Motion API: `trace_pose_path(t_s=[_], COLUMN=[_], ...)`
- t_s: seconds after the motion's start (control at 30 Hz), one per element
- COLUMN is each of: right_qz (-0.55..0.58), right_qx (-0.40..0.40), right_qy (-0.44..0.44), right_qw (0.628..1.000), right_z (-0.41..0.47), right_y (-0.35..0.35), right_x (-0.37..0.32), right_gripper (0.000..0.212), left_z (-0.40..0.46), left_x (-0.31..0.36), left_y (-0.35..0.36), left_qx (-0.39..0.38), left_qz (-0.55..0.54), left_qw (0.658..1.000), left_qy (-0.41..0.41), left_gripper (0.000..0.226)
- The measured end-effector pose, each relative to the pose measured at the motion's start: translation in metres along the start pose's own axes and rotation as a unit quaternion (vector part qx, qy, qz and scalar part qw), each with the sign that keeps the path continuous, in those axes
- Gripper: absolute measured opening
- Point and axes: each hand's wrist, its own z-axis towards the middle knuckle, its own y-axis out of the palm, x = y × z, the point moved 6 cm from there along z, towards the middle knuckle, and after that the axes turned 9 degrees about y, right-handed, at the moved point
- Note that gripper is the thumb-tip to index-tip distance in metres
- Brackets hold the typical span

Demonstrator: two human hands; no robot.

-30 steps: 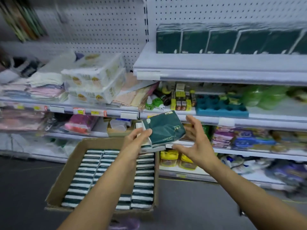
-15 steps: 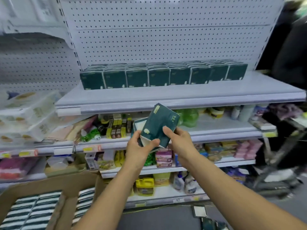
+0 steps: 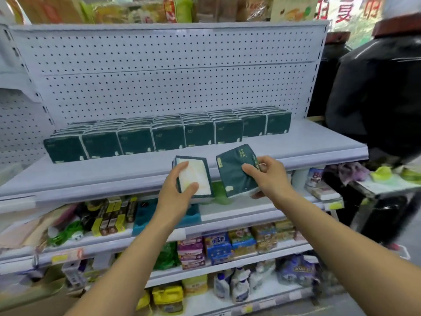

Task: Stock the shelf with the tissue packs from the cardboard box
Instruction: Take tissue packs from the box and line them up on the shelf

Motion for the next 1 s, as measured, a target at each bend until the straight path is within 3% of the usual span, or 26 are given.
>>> trace_pose_path(t_s=[0.17, 0.37, 0.5, 0.6, 0.73, 1.0], right_qz=[-0.173, -0.445, -0.487, -0.494, -0.498, -0.454], right_qx=[0.095, 0.187, 0.16, 0.15, 0.134, 0.123], right_qy=[-0.069, -0.145, -0.155, -0.179, -0.214, -0.287], right_qw=[0.978, 0.864, 0.845, 0.837, 0.83, 0.834], right_z=[0.079, 0.169, 0.218, 0.234, 0.253, 0.295], right_y=[-0.034, -0.052, -0.051, -0.047, -0.045, -0.051], right_x=[-0.027, -0.058, -0.038, -0.024, -0.011, -0.005], right_gripper=[0.035, 0.035, 0.035, 0.046, 0.062, 0.056], left_z=[0.072, 0.156, 0.199, 0.219, 0.235, 0.241], left_x=[-0.002, -0.018, -0.023, -0.029, -0.035, -0.04], left_y=[0.023, 0.05, 0.074, 0.084, 0.092, 0.096], left_qx=[-0.035, -0.069, -0.129, -0.149, -0.144, -0.107], left_qz=[-0.032, -0.029, -0.001, -0.004, -0.008, -0.003], left_qw=[0.999, 0.997, 0.992, 0.989, 0.989, 0.994], left_qy=[0.016, 0.009, 0.013, 0.013, 0.007, -0.016], left_gripper=[0.075, 0.076, 0.063, 0.056, 0.055, 0.051])
